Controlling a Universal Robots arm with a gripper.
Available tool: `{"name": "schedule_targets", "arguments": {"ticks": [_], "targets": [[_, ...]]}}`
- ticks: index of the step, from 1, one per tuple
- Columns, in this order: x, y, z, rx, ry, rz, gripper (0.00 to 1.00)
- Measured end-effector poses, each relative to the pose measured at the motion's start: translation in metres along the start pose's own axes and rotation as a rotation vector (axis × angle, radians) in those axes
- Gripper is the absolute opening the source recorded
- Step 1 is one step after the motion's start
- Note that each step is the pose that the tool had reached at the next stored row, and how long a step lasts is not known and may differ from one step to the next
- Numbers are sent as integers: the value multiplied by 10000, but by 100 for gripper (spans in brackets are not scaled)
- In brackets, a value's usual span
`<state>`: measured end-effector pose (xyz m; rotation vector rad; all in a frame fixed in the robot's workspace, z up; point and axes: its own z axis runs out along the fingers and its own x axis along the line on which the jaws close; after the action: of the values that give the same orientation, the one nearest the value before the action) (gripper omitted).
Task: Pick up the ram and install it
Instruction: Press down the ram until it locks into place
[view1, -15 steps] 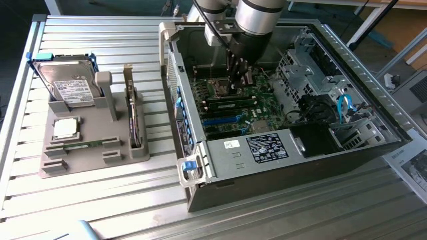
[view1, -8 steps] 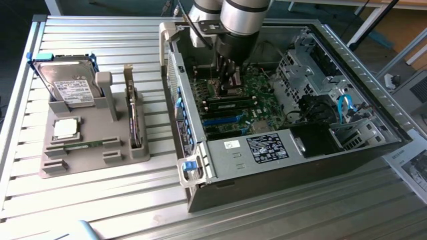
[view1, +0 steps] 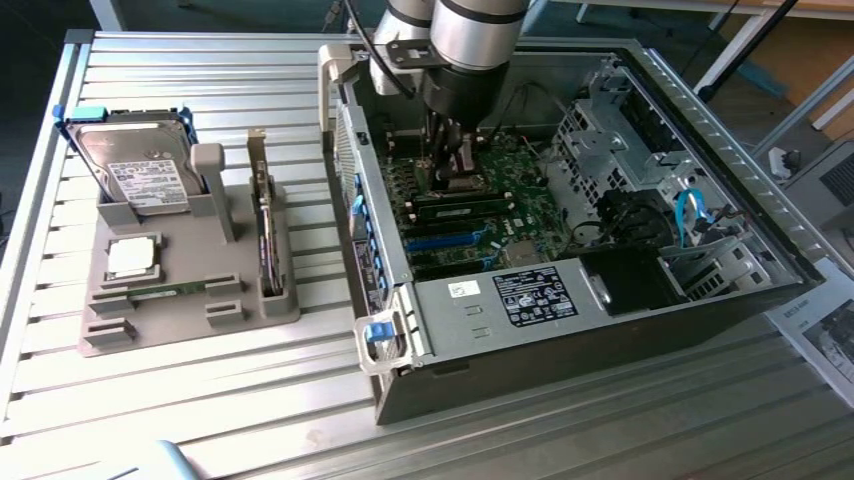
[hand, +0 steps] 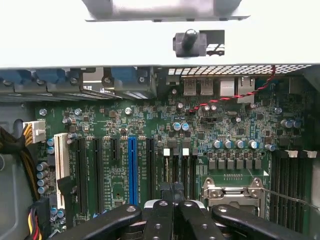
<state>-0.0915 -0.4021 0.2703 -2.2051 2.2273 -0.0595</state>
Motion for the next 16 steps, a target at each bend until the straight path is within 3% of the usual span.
{"name": "schedule_targets", "arguments": {"ticks": [9,16], "targets": [[-1,15,64,75,-1,3,11],[-3,41,168,165,-1,4,11]]}}
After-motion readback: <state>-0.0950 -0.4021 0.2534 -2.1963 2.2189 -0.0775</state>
